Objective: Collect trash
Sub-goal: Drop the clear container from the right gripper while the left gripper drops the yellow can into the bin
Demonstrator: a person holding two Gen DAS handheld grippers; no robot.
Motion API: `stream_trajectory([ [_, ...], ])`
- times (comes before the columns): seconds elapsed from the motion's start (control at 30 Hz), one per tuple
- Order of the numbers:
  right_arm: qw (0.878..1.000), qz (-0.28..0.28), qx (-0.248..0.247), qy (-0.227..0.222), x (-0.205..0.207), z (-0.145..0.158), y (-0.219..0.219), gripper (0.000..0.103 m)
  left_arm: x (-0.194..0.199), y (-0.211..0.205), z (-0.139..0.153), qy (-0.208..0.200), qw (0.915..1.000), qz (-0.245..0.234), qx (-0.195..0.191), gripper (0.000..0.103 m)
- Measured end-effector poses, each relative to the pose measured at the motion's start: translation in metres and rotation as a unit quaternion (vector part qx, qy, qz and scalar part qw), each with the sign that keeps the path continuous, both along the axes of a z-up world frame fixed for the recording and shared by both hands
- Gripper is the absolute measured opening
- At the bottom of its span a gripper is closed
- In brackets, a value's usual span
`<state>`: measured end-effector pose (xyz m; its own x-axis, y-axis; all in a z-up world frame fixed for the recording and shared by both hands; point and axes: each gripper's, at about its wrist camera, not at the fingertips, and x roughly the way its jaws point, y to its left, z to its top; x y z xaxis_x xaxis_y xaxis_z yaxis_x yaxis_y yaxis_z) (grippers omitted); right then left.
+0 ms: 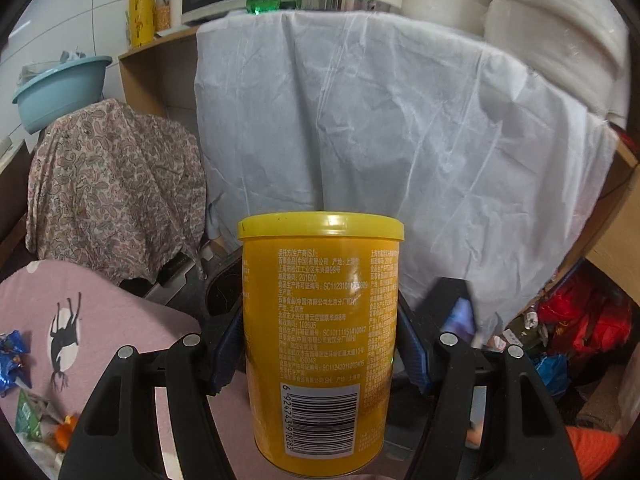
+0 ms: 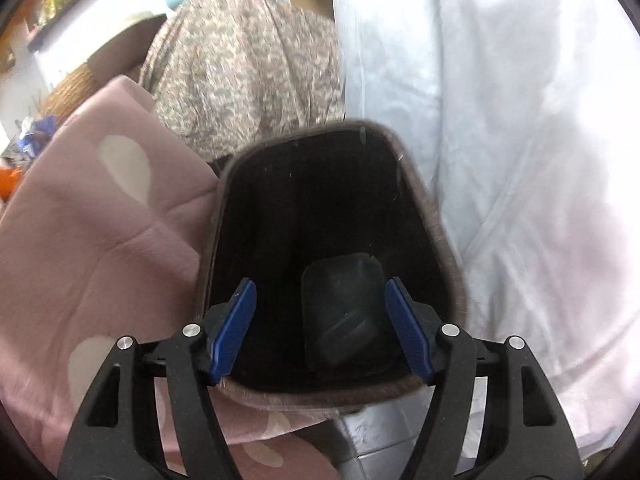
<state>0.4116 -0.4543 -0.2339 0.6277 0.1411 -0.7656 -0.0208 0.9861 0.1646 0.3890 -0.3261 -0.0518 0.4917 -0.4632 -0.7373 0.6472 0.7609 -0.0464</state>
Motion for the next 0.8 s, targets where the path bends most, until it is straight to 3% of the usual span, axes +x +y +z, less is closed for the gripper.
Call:
stream_trajectory([
  [0.07,1.0,-0.005,-0.017,-0.021,-0.019,0.012,-0.004,0.078,0.009,-0.012,-0.009,0.013,0.9999,0.006,0.004,0.065],
  [0.37,0.997,-0.042,-0.037,-0.052,-0.087,0.038,-0.038,0.084,0.045,-0.066,-0.066,0.104,0.9923,0.058,0.034,0.065],
  [0.63,0.994,-0.076,-0.037,-0.069,-0.125,0.043,-0.057,0.084,0.07,-0.089,-0.128,0.14,0.9727,0.143,0.118,0.065],
  [0.8,0.994,-0.086,-0.021,-0.07,-0.141,0.038,-0.062,0.084,0.08,-0.093,-0.162,0.154,0.9635,0.159,0.15,0.065],
])
